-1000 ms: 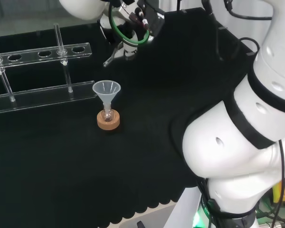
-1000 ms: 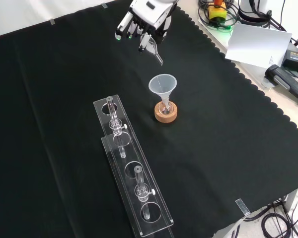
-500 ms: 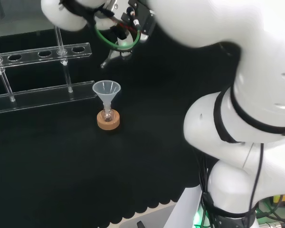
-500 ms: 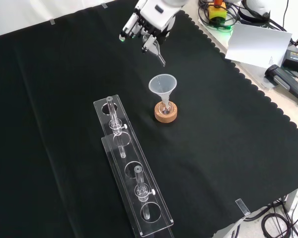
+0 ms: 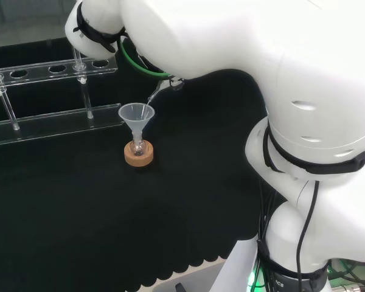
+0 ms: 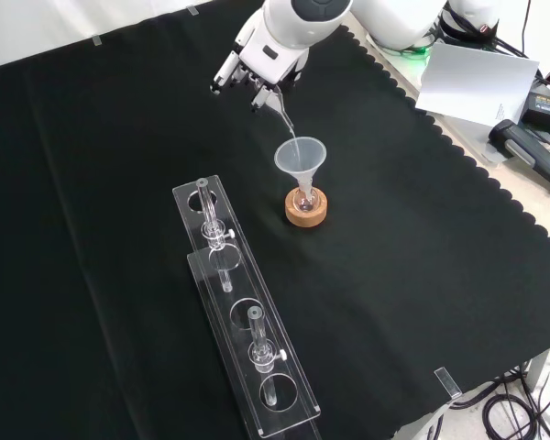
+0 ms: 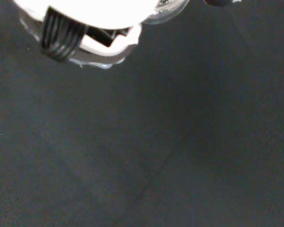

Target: Pour all the NaCl from the weighing funnel into the round-bottom flask.

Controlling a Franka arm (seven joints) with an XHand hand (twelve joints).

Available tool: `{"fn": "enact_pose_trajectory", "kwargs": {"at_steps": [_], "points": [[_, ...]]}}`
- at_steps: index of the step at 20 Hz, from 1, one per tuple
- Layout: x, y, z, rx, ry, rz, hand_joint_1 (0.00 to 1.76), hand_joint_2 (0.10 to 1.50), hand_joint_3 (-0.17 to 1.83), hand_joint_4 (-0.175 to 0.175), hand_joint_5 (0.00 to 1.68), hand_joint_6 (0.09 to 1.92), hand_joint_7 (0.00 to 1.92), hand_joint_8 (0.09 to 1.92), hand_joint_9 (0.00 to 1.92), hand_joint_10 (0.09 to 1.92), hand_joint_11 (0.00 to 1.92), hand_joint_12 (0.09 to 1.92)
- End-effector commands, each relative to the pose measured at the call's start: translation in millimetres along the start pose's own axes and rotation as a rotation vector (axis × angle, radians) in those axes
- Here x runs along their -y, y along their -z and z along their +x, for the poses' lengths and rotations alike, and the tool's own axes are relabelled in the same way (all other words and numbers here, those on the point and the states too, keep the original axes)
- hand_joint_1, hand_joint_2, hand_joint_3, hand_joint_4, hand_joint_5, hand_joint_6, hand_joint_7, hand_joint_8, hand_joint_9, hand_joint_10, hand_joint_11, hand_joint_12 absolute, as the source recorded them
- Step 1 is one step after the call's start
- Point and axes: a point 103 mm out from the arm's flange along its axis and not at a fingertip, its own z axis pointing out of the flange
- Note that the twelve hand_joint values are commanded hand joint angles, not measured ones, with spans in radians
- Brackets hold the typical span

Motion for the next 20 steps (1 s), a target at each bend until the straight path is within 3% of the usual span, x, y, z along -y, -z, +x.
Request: {"fn": "enact_pose_trajectory", "kwargs": {"at_steps": [1,20], "points": [[-4,2,7,0.008,0.022,-0.009,1.13,0.57,0.78,0.175,1.34,0.60,1.71,0.18,1.32,0.11,0.00,1.43],[-9,15,1,0.096,0.066,-0.012,1.13,0.56,0.78,0.175,1.34,0.61,1.72,0.17,1.32,0.11,0.00,1.44]]}}
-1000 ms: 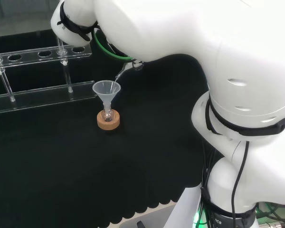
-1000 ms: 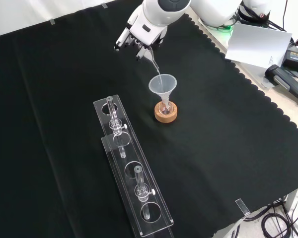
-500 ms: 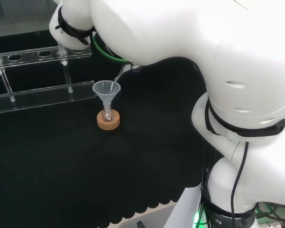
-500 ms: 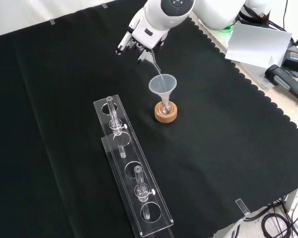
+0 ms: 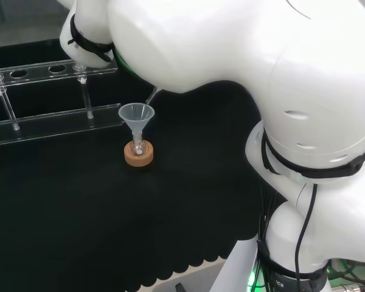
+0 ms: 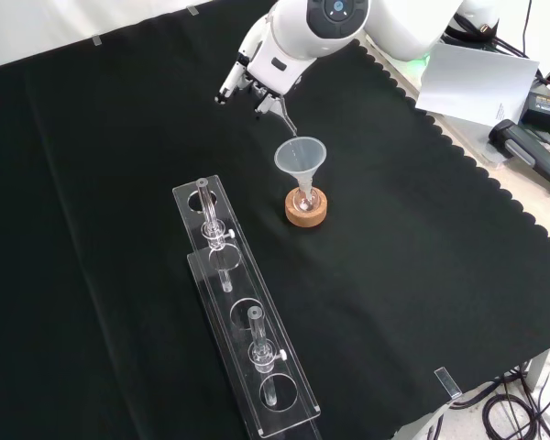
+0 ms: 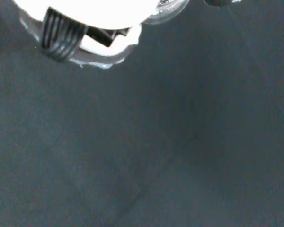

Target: Pour all the NaCl from the weighing funnel into the round-bottom flask.

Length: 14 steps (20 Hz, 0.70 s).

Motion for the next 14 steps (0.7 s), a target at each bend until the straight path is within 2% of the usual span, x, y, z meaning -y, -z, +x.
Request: {"fn": "enact_pose_trajectory", "kwargs": {"at_steps": [1,14], "points": [[-2,5,-2,0.030,0.008,-0.001,1.13,0.56,0.78,0.175,1.34,0.61,1.72,0.17,1.32,0.11,0.00,1.44],[-9,24,-4,0.121,0.041,0.020,1.13,0.56,0.79,0.175,1.34,0.61,1.72,0.17,1.33,0.10,0.00,1.44]]}}
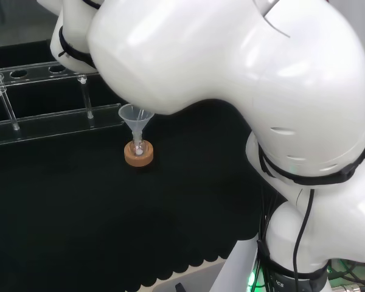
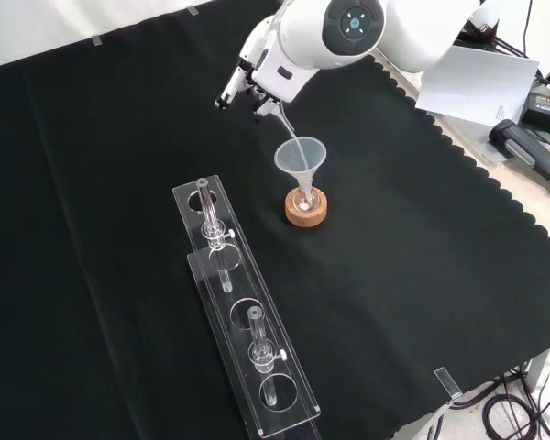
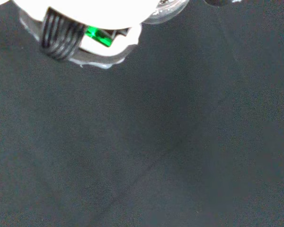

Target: Pour all the NaCl from the weighing funnel into the round-bottom flask.

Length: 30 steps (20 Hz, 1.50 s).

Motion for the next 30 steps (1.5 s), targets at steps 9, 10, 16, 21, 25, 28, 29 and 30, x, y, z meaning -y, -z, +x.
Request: {"fn": "enact_pose_trajectory", "kwargs": {"at_steps": [9,10,16,21,25,28,29,30], "points": [[-5,17,-2,0.083,0.029,0.019,1.13,0.56,0.79,0.175,1.34,0.61,1.72,0.16,1.33,0.10,0.00,1.44],[-5,18,-1,0.090,0.029,0.021,1.13,0.56,0.79,0.175,1.34,0.61,1.73,0.16,1.33,0.10,0.00,1.44],[-3,22,0,0.136,0.027,0.026,1.13,0.56,0.79,0.175,1.34,0.61,1.73,0.16,1.33,0.10,0.00,1.44],[-1,29,-1,0.176,0.040,0.025,1.13,0.56,0.80,0.175,1.34,0.61,1.73,0.16,1.33,0.10,0.00,1.45],[0,35,-1,0.210,0.054,0.018,1.13,0.56,0.80,0.175,1.34,0.61,1.73,0.15,1.34,0.10,0.00,1.45],[1,39,-3,0.239,0.052,0.015,1.13,0.56,0.80,0.175,1.34,0.61,1.73,0.15,1.34,0.10,0.00,1.45],[1,40,-5,0.247,0.049,0.015,1.13,0.56,0.80,0.175,1.34,0.61,1.73,0.15,1.34,0.10,0.00,1.45],[1,41,-6,0.256,0.048,0.015,1.13,0.56,0.80,0.175,1.34,0.61,1.73,0.15,1.34,0.10,0.00,1.45]]}}
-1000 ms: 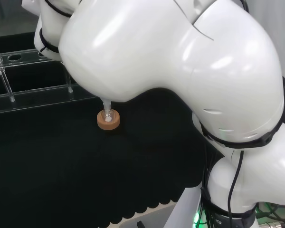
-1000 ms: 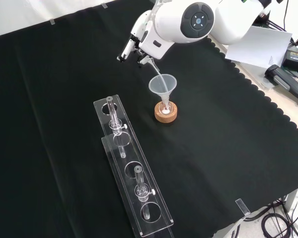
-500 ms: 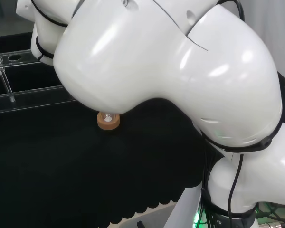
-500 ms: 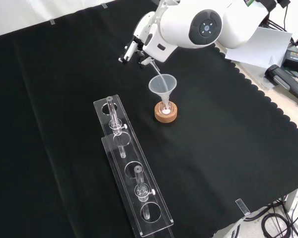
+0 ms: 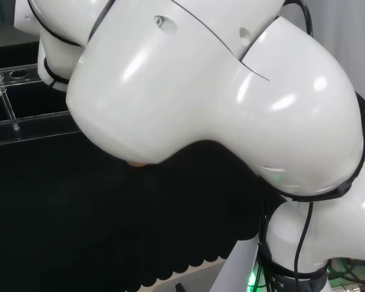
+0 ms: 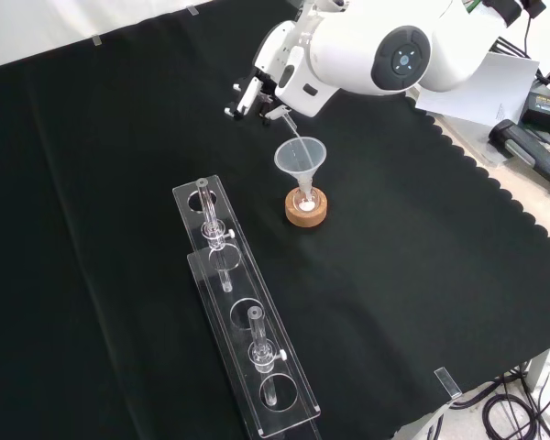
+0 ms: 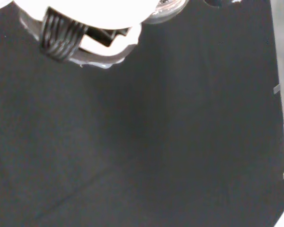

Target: Pour all the NaCl from the weighing funnel into the round-bottom flask.

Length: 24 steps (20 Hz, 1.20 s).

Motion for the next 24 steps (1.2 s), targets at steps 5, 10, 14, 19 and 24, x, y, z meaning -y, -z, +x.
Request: {"fn": "enact_pose_trajectory", "kwargs": {"at_steps": [5,10,14,19,24], "points": [[0,3,-10,0.071,-0.003,0.016,1.13,0.55,0.80,0.175,1.34,0.61,1.74,0.15,1.34,0.10,0.00,1.45],[-7,3,-3,0.062,0.002,0.011,1.13,0.55,0.81,0.175,1.34,0.61,1.74,0.15,1.35,0.10,0.00,1.46],[-6,2,-13,0.068,-0.029,0.021,1.13,0.55,0.81,0.175,1.34,0.62,1.74,0.15,1.35,0.10,0.00,1.46],[-7,1,-14,0.061,-0.030,0.021,1.13,0.55,0.81,0.175,1.34,0.62,1.74,0.14,1.36,0.10,0.00,1.47],[-6,2,-10,0.056,-0.016,0.013,1.13,0.55,0.81,0.175,1.34,0.62,1.74,0.14,1.36,0.10,0.00,1.48]]}}
